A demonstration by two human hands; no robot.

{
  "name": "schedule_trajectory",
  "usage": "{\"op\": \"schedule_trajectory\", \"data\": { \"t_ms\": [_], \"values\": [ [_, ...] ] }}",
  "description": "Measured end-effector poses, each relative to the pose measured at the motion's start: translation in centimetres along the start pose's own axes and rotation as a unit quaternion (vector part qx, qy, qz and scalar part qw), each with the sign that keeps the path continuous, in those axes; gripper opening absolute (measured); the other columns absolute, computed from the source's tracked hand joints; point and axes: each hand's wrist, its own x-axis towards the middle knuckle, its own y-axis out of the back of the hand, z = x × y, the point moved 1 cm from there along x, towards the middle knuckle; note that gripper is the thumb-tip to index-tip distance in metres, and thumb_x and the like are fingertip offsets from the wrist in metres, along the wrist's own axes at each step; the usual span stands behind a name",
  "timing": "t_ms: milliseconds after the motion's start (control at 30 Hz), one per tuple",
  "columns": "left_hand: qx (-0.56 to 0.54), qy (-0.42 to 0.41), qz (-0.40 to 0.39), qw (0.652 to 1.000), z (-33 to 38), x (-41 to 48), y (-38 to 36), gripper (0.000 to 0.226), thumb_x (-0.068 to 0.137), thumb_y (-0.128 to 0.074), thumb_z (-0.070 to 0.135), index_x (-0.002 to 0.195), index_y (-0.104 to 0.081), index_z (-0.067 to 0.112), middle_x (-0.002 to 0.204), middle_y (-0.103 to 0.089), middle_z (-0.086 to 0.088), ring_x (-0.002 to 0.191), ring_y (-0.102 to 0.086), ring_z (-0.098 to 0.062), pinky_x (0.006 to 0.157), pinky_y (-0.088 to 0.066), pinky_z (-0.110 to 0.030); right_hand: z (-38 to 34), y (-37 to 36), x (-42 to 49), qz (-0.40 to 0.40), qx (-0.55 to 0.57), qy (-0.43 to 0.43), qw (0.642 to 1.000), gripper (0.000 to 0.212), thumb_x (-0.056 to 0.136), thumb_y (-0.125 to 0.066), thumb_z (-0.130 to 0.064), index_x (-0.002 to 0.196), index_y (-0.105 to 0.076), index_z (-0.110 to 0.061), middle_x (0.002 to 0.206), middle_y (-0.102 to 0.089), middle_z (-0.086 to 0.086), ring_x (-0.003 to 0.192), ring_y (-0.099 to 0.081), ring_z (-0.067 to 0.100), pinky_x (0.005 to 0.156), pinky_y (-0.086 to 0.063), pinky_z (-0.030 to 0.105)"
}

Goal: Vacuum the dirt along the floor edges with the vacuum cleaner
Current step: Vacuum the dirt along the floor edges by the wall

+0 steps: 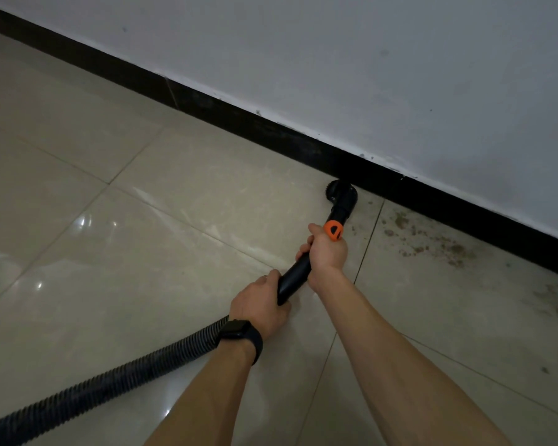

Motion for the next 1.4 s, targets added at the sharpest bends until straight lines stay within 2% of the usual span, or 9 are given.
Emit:
{"op": "schedule_trajectory", "data": {
  "t_ms": [167,333,433,600,667,800,967,1067,1400],
  "values": [
    [0.010,-0.013,0.005,1.000,0.6,1.0,-0.2,0.028,0.087,-0.058,0.034,0.108,-0.042,0.024,0.099,-0.058,0.000,0.080,-0.055,-0.022,0.063,-0.042,-0.030,-0.5,-0.2,1.0,-0.001,0.005,0.000,1.000,0.019,0.092,-0.071,-0.010,0.082,-0.055,-0.012,0.053,-0.053,-0.003,0.042,-0.049,0.012,0.044,-0.046,0.027],
    [-0.022,0.011,0.003,1.000,0.5,2.2,0.0,0.023,0.081,-0.057,0.027,0.096,-0.040,0.026,0.082,-0.051,0.006,0.068,-0.051,-0.019,0.057,-0.039,-0.029,-0.9,-1.1,1.7,-0.004,-0.010,0.008,1.000,0.017,0.092,-0.071,-0.010,0.086,-0.056,-0.010,0.055,-0.053,-0.002,0.043,-0.049,0.014,0.044,-0.046,0.027],
    [-0.042,0.028,0.001,0.999,0.2,2.5,0.4,0.022,0.077,-0.057,0.027,0.095,-0.043,0.027,0.074,-0.050,0.008,0.062,-0.050,-0.016,0.052,-0.035,-0.028,-0.9,-2.0,1.8,-0.010,-0.020,0.012,1.000,0.017,0.092,-0.073,-0.011,0.098,-0.057,-0.009,0.062,-0.056,0.002,0.042,-0.050,0.014,0.044,-0.048,0.027],
    [-0.108,0.065,-0.006,0.992,-0.7,1.6,1.3,0.023,0.070,-0.062,0.027,0.089,-0.048,0.030,0.074,-0.058,0.006,0.063,-0.055,-0.014,0.051,-0.037,-0.026,-0.6,-3.4,0.8,-0.066,0.005,0.015,0.998,0.040,0.095,-0.076,-0.020,0.124,-0.056,-0.001,0.086,-0.064,0.013,0.054,-0.067,0.017,0.057,-0.060,0.036],
    [-0.137,0.084,-0.009,0.987,-1.3,0.5,1.5,0.026,0.064,-0.064,0.029,0.086,-0.051,0.031,0.074,-0.060,0.006,0.064,-0.057,-0.014,0.051,-0.038,-0.025,-0.1,-3.6,-0.2,-0.094,0.027,-0.011,0.995,0.032,0.096,-0.075,-0.021,0.117,-0.056,-0.005,0.082,-0.066,0.011,0.055,-0.068,0.019,0.055,-0.059,0.035],
    [-0.095,0.089,-0.022,0.991,-3.7,-2.0,2.2,0.026,0.056,-0.061,0.034,0.080,-0.054,0.029,0.070,-0.061,0.005,0.062,-0.058,-0.016,0.050,-0.038,-0.025,2.3,-3.5,-2.4,-0.082,0.033,-0.045,0.995,0.019,0.095,-0.072,-0.015,0.095,-0.054,-0.010,0.063,-0.057,0.003,0.039,-0.049,0.014,0.043,-0.047,0.026],
    [-0.027,0.097,-0.036,0.994,-6.3,-5.6,1.6,0.015,0.066,-0.061,0.033,0.079,-0.053,0.030,0.070,-0.062,0.005,0.062,-0.059,-0.017,0.055,-0.048,-0.027,6.0,-2.1,-5.5,-0.066,0.037,-0.075,0.994,0.020,0.090,-0.068,-0.005,0.103,-0.054,-0.010,0.060,-0.055,0.002,0.041,-0.049,0.015,0.045,-0.048,0.028],
    [0.003,0.093,-0.029,0.995,-6.8,-6.7,1.1,0.015,0.071,-0.061,0.033,0.082,-0.050,0.032,0.070,-0.061,0.006,0.062,-0.059,-0.015,0.054,-0.045,-0.026,6.7,-1.4,-6.6,-0.056,0.032,-0.081,0.995,0.017,0.090,-0.066,-0.004,0.099,-0.054,-0.010,0.059,-0.056,0.002,0.042,-0.051,0.014,0.047,-0.050,0.028],
    [0.034,0.028,-0.060,0.997,-4.9,-8.8,-0.6,0.023,0.069,-0.058,0.037,0.089,-0.047,0.035,0.076,-0.059,0.005,0.068,-0.060,-0.023,0.059,-0.049,-0.030,7.3,3.4,-8.5,0.023,0.036,-0.057,0.997,0.018,0.088,-0.066,-0.006,0.105,-0.059,-0.008,0.060,-0.058,0.002,0.041,-0.052,0.012,0.049,-0.051,0.028]
  ]
}}
